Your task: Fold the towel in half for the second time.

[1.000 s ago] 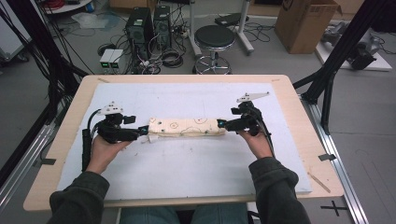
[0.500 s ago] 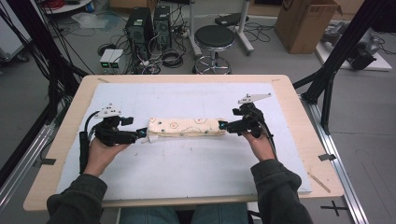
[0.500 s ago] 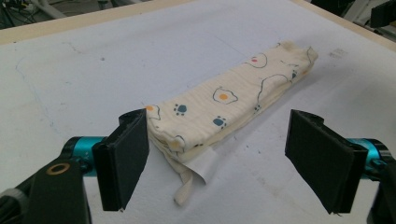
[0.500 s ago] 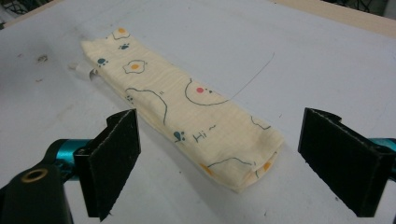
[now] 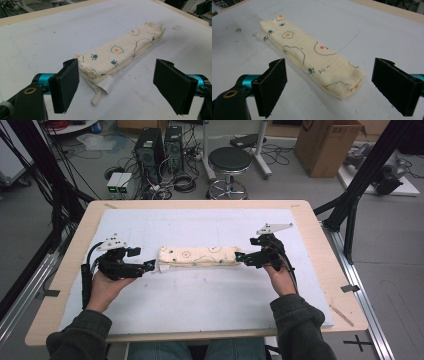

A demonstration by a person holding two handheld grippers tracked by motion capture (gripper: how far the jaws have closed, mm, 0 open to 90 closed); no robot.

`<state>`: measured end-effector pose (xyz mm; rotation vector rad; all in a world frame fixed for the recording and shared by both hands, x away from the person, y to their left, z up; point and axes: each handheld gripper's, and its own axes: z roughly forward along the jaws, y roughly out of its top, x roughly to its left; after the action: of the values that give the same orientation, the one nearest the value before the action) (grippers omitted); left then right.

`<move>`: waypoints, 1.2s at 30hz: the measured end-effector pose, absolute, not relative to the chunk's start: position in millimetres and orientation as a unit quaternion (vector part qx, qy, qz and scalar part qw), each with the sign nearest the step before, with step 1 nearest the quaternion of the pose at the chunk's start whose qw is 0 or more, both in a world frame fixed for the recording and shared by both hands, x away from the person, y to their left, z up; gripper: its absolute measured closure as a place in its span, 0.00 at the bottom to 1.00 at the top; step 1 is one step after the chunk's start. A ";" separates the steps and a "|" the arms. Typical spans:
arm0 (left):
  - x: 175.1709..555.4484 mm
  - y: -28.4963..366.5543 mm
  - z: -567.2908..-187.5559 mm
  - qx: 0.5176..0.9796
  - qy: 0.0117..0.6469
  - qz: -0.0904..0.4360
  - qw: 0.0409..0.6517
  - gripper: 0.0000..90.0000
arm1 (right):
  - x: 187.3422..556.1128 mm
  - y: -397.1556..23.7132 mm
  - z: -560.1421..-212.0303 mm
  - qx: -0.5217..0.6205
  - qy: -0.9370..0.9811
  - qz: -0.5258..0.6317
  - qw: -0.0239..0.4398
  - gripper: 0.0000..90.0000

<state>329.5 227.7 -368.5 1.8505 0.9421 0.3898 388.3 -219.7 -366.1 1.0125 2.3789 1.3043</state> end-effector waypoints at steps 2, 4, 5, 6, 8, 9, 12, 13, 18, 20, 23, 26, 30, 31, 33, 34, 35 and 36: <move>327.9 228.7 -369.4 0.763 0.387 0.161 0.492 0.24 | 386.7 -222.3 -370.2 0.348 0.816 0.444 0.121 0.14; 326.3 229.7 -370.0 0.763 0.388 0.162 0.491 0.23 | 384.7 -224.8 -374.1 0.354 0.815 0.443 0.119 0.13; 325.8 230.4 -370.3 0.764 0.386 0.164 0.490 0.23 | 383.9 -226.0 -375.7 0.354 0.816 0.442 0.118 0.13; 324.9 230.4 -370.7 0.762 0.388 0.164 0.492 0.23 | 383.1 -227.3 -377.0 0.354 0.816 0.442 0.119 0.13; 323.7 231.3 -371.5 0.761 0.390 0.164 0.491 0.23 | 381.7 -229.6 -379.0 0.357 0.813 0.444 0.117 0.13; 323.2 232.0 -372.0 0.763 0.388 0.165 0.490 0.23 | 381.1 -230.8 -379.7 0.356 0.813 0.446 0.118 0.13; 320.9 232.4 -374.0 0.764 0.387 0.167 0.489 0.23 | 378.4 -233.7 -380.8 0.361 0.811 0.446 0.116 0.13; 320.0 232.5 -374.4 0.764 0.387 0.167 0.489 0.23 | 378.4 -234.7 -381.5 0.358 0.810 0.449 0.118 0.13; 316.7 233.4 -375.8 0.766 0.386 0.168 0.486 0.23 | 374.9 -239.0 -383.2 0.364 0.809 0.447 0.114 0.13; 315.6 233.1 -376.8 0.765 0.386 0.169 0.487 0.23 | 373.6 -240.1 -383.2 0.363 0.810 0.447 0.114 0.13; 313.1 233.0 -378.7 0.766 0.384 0.167 0.487 0.22 | 371.2 -242.1 -383.5 0.360 0.808 0.451 0.117 0.13; 310.9 232.9 -380.9 0.769 0.382 0.167 0.485 0.21 | 368.7 -243.5 -384.9 0.359 0.811 0.447 0.118 0.13; 308.2 233.1 -383.0 0.770 0.381 0.166 0.484 0.21 | 365.4 -246.7 -387.1 0.360 0.810 0.449 0.116 0.13; 307.6 233.2 -383.6 0.770 0.381 0.166 0.484 0.21 | 364.8 -247.9 -387.8 0.360 0.809 0.450 0.115 0.13; 306.1 233.3 -384.6 0.771 0.380 0.164 0.484 0.21 | 363.3 -250.6 -388.9 0.361 0.808 0.450 0.118 0.13; 305.3 233.4 -385.1 0.772 0.380 0.164 0.483 0.21 | 362.4 -252.1 -389.4 0.361 0.808 0.450 0.117 0.13; 304.8 233.8 -385.7 0.772 0.380 0.166 0.482 0.21 | 361.5 -253.6 -390.0 0.363 0.807 0.451 0.118 0.13; 304.3 233.8 -386.3 0.772 0.380 0.166 0.482 0.20 | 360.9 -255.1 -390.8 0.363 0.806 0.452 0.119 0.13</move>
<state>304.3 233.8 -386.3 1.8812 0.9263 0.4043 360.9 -255.1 -390.8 1.0608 2.3566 1.3232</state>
